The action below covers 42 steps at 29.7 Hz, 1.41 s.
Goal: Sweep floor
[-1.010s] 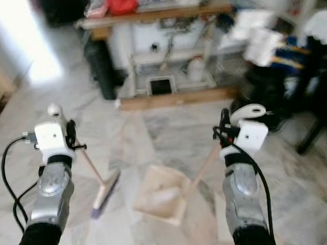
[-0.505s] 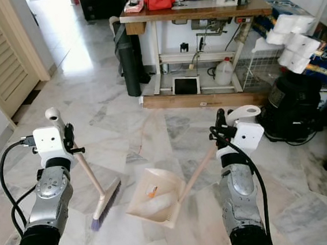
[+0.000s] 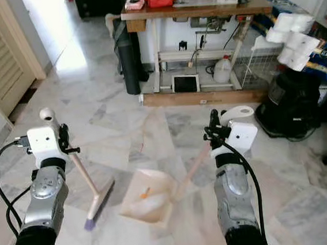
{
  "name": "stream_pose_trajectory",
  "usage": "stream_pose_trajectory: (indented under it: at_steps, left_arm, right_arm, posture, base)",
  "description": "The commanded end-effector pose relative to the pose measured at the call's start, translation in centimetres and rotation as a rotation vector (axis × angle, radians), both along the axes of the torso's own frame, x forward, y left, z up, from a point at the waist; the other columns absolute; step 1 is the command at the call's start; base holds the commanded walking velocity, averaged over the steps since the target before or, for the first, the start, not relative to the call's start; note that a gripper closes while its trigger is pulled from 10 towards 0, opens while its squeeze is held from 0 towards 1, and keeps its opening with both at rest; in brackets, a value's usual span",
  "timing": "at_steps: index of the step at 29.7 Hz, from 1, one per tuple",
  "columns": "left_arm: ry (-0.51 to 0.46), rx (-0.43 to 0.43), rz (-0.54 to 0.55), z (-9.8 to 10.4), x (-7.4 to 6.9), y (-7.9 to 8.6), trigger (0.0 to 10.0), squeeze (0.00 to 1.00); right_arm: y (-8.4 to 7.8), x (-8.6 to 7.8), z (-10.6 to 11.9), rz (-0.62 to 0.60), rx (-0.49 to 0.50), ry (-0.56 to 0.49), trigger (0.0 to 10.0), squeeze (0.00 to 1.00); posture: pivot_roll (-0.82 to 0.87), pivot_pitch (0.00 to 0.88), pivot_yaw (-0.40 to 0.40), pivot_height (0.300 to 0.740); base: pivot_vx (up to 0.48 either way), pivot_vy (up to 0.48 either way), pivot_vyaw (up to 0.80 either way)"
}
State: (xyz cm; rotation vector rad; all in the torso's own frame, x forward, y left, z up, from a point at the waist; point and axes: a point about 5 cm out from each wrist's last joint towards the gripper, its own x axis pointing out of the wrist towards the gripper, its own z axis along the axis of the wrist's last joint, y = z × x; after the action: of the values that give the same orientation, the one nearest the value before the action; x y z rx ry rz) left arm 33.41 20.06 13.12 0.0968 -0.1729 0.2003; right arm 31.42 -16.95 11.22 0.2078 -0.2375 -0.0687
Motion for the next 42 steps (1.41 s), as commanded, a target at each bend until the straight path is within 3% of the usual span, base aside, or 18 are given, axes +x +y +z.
stream_pose_trajectory:
  at_steps: [1,42]
  left_arm:
    - [-0.060,0.017,-0.021,1.4,0.2,-0.3,10.0,0.00]
    - [-0.082,0.027,-0.100,1.9,0.0,-1.3,10.0,0.00]
  right_arm:
    - [-0.4,0.2,1.2,-0.016,0.001,-0.050,10.0,0.00]
    - [-0.5,0.0,0.6,-0.020,0.006,-0.030,10.0,0.00]
  posture:
    - [-0.01,0.000,0.017,0.740]
    - [-0.01,0.000,0.025,0.740]
  base:
    - [0.000,0.000,0.00]
    - [0.000,0.000,0.00]
